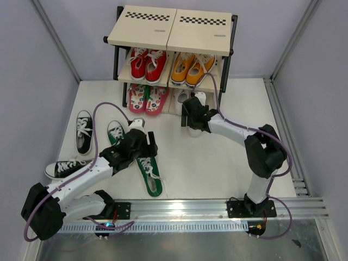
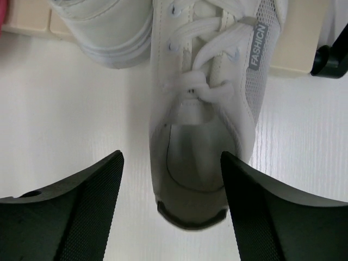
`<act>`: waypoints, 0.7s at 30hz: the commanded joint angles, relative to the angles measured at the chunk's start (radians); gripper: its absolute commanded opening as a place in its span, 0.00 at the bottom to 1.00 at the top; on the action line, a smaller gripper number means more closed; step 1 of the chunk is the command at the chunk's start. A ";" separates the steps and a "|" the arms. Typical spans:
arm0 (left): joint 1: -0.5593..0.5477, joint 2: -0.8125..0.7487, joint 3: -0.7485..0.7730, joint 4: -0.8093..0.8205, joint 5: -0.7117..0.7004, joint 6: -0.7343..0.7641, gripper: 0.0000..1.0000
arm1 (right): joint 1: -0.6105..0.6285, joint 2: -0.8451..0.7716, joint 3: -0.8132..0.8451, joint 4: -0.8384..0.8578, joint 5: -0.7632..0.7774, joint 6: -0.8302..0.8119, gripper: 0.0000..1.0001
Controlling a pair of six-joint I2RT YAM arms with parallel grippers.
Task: Place and organize the shoes onto the shoe shelf
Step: Place the shoe at the shoe shelf.
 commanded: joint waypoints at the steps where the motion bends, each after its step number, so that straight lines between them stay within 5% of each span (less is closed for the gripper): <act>1: -0.001 -0.005 -0.004 0.031 0.005 0.003 0.74 | 0.023 -0.145 -0.019 -0.054 -0.004 -0.001 0.78; 12: -0.001 -0.014 -0.009 0.034 0.025 -0.001 0.74 | 0.031 -0.271 -0.212 -0.046 0.008 0.061 0.92; 21: -0.002 -0.054 -0.055 0.034 0.010 -0.016 0.74 | 0.068 -0.251 -0.378 0.251 0.160 0.093 0.92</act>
